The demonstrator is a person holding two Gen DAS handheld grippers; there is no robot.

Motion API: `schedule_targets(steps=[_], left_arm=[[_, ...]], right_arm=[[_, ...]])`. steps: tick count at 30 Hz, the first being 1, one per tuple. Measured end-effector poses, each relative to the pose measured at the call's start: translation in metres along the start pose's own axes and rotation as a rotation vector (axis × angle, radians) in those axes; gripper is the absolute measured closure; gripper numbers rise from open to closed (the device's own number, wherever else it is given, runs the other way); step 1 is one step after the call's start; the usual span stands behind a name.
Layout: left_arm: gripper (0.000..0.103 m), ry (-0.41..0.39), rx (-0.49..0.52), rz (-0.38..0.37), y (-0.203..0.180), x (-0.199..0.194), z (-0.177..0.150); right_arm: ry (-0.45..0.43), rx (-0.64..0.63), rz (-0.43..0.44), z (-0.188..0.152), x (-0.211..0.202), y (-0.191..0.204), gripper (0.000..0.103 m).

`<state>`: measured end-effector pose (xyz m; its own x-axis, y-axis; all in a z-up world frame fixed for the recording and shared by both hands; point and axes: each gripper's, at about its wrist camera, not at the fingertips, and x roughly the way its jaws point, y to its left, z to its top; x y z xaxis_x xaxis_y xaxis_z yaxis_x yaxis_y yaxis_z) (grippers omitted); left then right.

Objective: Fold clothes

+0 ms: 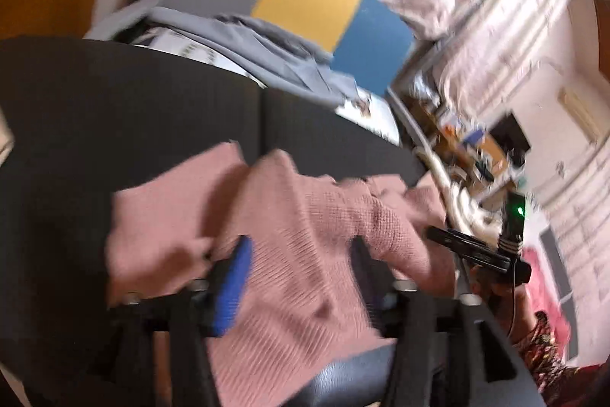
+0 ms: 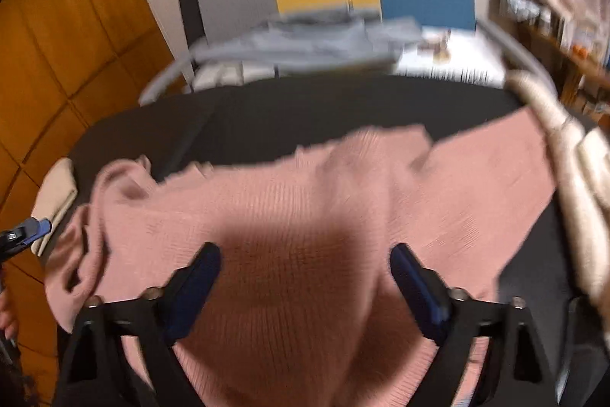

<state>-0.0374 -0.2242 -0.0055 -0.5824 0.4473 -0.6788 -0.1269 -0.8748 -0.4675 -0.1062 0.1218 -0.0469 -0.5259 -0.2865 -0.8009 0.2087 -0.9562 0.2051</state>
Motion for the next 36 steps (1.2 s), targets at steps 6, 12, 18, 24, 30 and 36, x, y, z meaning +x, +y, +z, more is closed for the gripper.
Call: schedule_targets(steps=[6, 12, 18, 24, 30, 36], left_arm=[[0.030, 0.147, 0.080, 0.216, -0.005, 0.084, 0.012], [0.045, 0.138, 0.290, 0.382, -0.023, 0.135, 0.036], [0.096, 0.120, 0.179, 0.409, 0.005, 0.141, 0.106], [0.097, -0.080, 0.162, 0.290, -0.014, 0.087, 0.153], [0.097, -0.234, 0.149, 0.021, -0.030, 0.006, 0.118], [0.097, -0.164, 0.221, 0.005, -0.012, -0.016, 0.005]], right_arm=[[0.028, -0.013, 0.008, -0.015, 0.030, 0.003, 0.071], [0.017, -0.034, 0.005, 0.015, 0.055, -0.004, 0.073], [0.012, 0.068, 0.001, 0.074, 0.087, -0.015, 0.086], [-0.160, 0.094, 0.053, 0.122, 0.037, -0.006, 0.092], [-0.292, 0.041, 0.184, 0.096, -0.042, 0.009, 0.092], [-0.189, -0.026, 0.149, -0.013, -0.058, 0.007, 0.092]])
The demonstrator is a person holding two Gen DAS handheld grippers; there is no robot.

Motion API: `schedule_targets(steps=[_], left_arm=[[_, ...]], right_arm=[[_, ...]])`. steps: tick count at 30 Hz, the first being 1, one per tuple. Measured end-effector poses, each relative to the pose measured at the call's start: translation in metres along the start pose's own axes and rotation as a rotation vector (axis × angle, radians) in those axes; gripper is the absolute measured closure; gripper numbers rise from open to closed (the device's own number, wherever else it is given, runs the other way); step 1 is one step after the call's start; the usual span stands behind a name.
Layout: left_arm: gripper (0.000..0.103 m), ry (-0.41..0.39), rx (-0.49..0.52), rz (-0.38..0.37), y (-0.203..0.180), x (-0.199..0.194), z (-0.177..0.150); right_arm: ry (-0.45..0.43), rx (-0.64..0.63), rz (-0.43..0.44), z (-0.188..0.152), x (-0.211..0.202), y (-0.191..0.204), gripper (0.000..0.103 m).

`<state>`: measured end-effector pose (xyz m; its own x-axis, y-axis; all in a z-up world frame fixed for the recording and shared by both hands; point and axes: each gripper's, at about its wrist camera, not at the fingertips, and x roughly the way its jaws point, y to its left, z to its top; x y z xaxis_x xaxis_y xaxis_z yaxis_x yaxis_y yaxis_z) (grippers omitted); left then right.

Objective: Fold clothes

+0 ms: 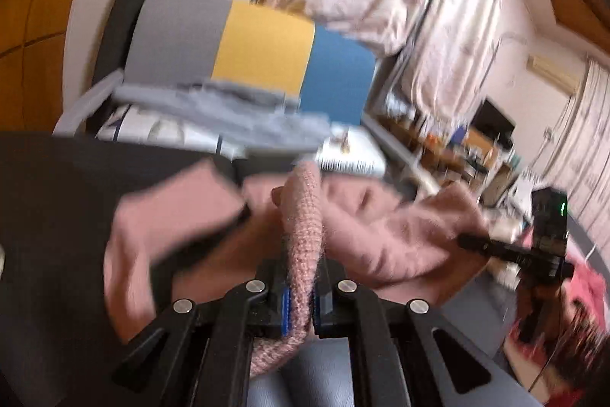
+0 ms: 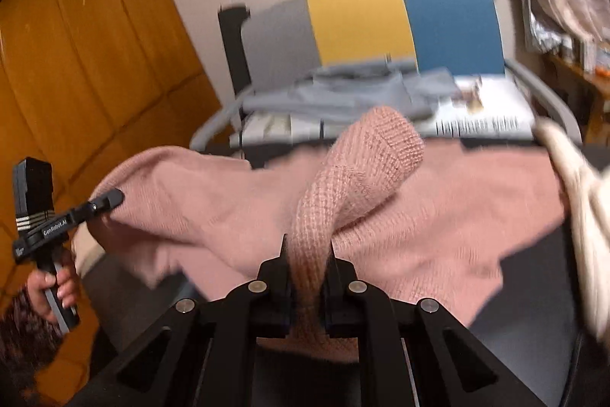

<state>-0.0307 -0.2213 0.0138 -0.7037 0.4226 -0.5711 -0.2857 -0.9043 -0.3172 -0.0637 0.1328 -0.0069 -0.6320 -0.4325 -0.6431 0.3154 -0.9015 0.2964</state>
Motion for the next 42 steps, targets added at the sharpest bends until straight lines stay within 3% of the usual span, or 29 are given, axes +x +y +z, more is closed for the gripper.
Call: schedule_targets(steps=[3, 5, 9, 11, 16, 19, 23, 26, 30, 32, 35, 39, 42], left_arm=[[0.096, 0.137, -0.021, 0.078, 0.011, 0.010, -0.058], [0.096, 0.205, -0.076, 0.087, 0.019, 0.016, -0.086], [0.092, 0.194, -0.141, 0.057, 0.027, -0.002, -0.103], [0.091, 0.175, -0.147, 0.056, 0.030, -0.018, -0.101], [0.083, 0.048, -0.179, 0.046, 0.034, -0.061, -0.077], [0.081, 0.026, -0.167, 0.023, 0.023, -0.059, -0.057], [0.081, 0.110, -0.039, 0.057, -0.009, -0.016, -0.041], [0.081, 0.178, 0.073, 0.135, -0.029, 0.021, -0.034], [0.079, 0.257, 0.107, 0.229, -0.023, 0.057, -0.027], [0.079, 0.293, 0.098, 0.196, -0.017, 0.064, -0.028], [0.077, 0.316, 0.107, 0.126, -0.012, 0.065, -0.031], [0.076, 0.307, 0.077, 0.058, -0.004, 0.061, -0.032], [0.076, 0.281, 0.029, 0.011, 0.002, 0.057, -0.026]], right_arm=[[0.102, 0.049, -0.037, -0.052, 0.011, -0.014, 0.092], [0.151, 0.101, -0.054, -0.081, 0.021, -0.024, 0.092], [0.123, 0.121, -0.053, -0.091, 0.014, -0.028, 0.090], [0.110, 0.112, -0.056, -0.086, 0.002, -0.027, 0.081], [-0.051, 0.097, -0.114, -0.059, -0.040, -0.022, 0.033], [-0.083, 0.092, -0.127, -0.045, -0.042, -0.018, 0.033], [-0.034, 0.008, -0.118, -0.025, -0.015, -0.006, 0.033], [0.012, -0.091, -0.123, -0.009, 0.011, 0.009, 0.033], [0.105, -0.241, -0.155, 0.007, 0.050, 0.018, 0.033], [0.151, -0.298, -0.193, 0.010, 0.064, 0.016, 0.033], [0.220, -0.336, -0.177, 0.007, 0.073, 0.004, 0.024], [0.332, -0.364, -0.155, -0.008, 0.083, -0.010, 0.024], [0.343, -0.326, -0.164, -0.021, 0.084, -0.019, 0.024]])
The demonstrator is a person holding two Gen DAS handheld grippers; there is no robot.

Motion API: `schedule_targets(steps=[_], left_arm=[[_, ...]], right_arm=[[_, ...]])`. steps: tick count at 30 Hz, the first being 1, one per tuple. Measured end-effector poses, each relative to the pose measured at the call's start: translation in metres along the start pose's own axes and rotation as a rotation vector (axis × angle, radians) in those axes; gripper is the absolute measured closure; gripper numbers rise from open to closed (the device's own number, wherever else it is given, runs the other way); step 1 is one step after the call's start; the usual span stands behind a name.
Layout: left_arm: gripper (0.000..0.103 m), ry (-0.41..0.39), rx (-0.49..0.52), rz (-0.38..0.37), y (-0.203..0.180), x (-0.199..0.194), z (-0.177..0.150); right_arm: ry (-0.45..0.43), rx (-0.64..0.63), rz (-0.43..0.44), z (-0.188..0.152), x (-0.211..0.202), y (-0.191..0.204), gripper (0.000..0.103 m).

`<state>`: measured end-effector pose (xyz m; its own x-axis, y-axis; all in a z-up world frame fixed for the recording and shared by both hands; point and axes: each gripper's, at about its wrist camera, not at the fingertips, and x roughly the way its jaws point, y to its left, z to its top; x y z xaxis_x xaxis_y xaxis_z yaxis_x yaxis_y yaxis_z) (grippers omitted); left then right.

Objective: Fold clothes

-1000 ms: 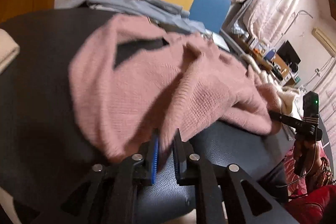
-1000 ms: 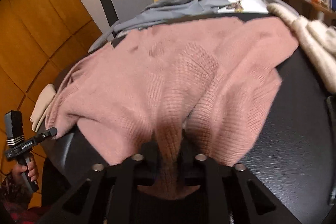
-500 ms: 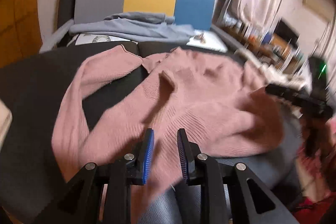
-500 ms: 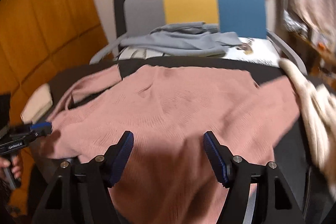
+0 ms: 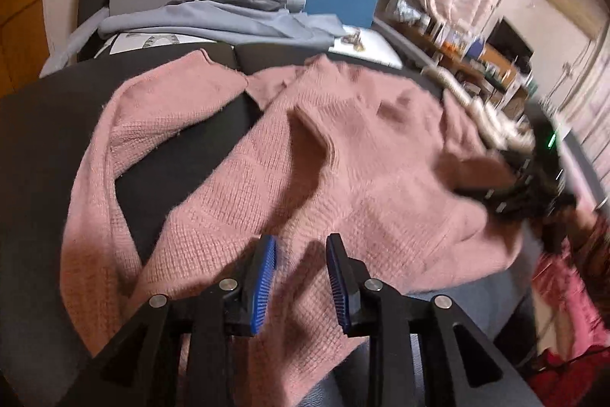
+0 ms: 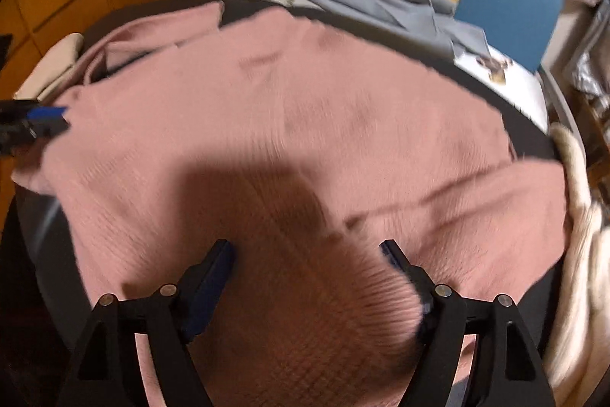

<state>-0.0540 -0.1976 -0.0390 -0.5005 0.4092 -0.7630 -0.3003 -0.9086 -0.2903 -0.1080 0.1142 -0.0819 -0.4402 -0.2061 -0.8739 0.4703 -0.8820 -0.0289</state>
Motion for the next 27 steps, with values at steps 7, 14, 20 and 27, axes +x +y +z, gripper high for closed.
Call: schedule_targets(steps=[7, 14, 20, 27], left_arm=[[0.073, 0.077, 0.192, 0.089, -0.023, 0.024, -0.003], [0.072, 0.037, 0.306, 0.170, -0.040, 0.029, -0.013], [0.073, 0.000, 0.140, 0.108, -0.023, 0.008, 0.003], [0.080, 0.059, 0.160, 0.091, -0.027, 0.023, -0.005]], right_arm=[[-0.122, 0.049, 0.007, -0.005, -0.024, 0.006, 0.076], [-0.070, 0.123, 0.061, -0.005, -0.019, -0.002, 0.059], [-0.184, 0.192, -0.006, 0.010, -0.047, -0.009, 0.046], [-0.253, 0.193, 0.101, 0.023, -0.077, 0.026, 0.042]])
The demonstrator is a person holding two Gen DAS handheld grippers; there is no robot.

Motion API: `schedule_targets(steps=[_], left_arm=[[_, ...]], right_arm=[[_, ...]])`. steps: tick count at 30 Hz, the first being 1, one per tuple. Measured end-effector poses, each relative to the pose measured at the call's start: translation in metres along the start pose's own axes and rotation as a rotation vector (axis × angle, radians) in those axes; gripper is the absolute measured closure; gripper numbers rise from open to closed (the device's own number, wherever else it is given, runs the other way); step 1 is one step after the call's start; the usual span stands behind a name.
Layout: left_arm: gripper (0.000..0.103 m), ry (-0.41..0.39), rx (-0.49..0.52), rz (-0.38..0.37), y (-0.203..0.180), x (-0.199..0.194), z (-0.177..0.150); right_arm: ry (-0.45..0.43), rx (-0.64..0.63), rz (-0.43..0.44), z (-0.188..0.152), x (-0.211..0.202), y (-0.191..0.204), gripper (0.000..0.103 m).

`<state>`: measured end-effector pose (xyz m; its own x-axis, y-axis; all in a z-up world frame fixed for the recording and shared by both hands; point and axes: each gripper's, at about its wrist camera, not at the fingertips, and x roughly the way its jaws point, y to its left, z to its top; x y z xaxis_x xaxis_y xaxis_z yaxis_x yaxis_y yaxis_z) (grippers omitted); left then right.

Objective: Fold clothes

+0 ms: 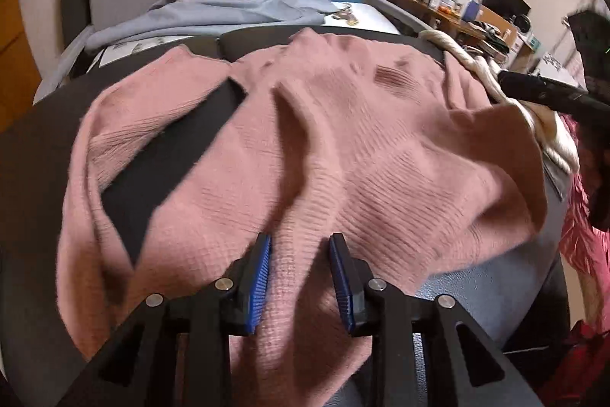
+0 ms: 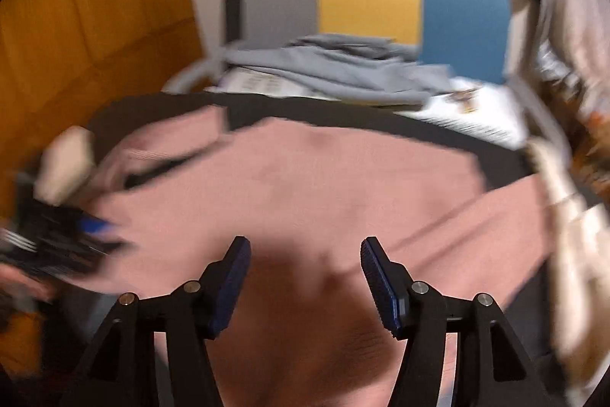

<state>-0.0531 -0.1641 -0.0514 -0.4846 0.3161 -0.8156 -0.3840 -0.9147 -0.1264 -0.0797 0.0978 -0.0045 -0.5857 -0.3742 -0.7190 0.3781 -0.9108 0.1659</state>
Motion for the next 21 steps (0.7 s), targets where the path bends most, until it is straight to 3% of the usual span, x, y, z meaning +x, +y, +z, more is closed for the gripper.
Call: schedule_targets(steps=[4, 6, 9, 10, 14, 17, 19, 21], left_arm=[[0.093, -0.080, -0.071, -0.173, -0.010, -0.024, -0.001], [0.094, -0.103, -0.071, -0.207, -0.018, -0.034, -0.003], [0.097, -0.124, -0.044, -0.237, -0.034, -0.043, -0.007], [0.101, -0.123, -0.022, -0.230, -0.040, -0.043, -0.009], [0.099, -0.123, 0.022, -0.148, -0.052, -0.038, -0.019], [0.092, -0.183, -0.059, -0.055, -0.031, -0.045, -0.018], [0.078, -0.225, -0.109, 0.011, -0.014, -0.050, -0.013], [0.076, -0.184, -0.118, 0.009, -0.002, -0.041, -0.007]], right_arm=[[0.077, 0.051, 0.203, -0.010, 0.011, 0.038, 0.042], [0.111, 0.068, 0.274, -0.013, 0.021, 0.056, 0.042], [0.157, 0.111, 0.312, -0.016, 0.036, 0.072, 0.042], [0.174, 0.132, 0.322, -0.017, 0.041, 0.076, 0.042], [0.202, 0.223, 0.342, -0.014, 0.057, 0.082, 0.042], [0.189, 0.263, 0.335, -0.010, 0.058, 0.083, 0.045], [0.182, 0.271, 0.322, -0.009, 0.057, 0.081, 0.046], [0.186, 0.288, 0.313, -0.012, 0.060, 0.075, 0.045]])
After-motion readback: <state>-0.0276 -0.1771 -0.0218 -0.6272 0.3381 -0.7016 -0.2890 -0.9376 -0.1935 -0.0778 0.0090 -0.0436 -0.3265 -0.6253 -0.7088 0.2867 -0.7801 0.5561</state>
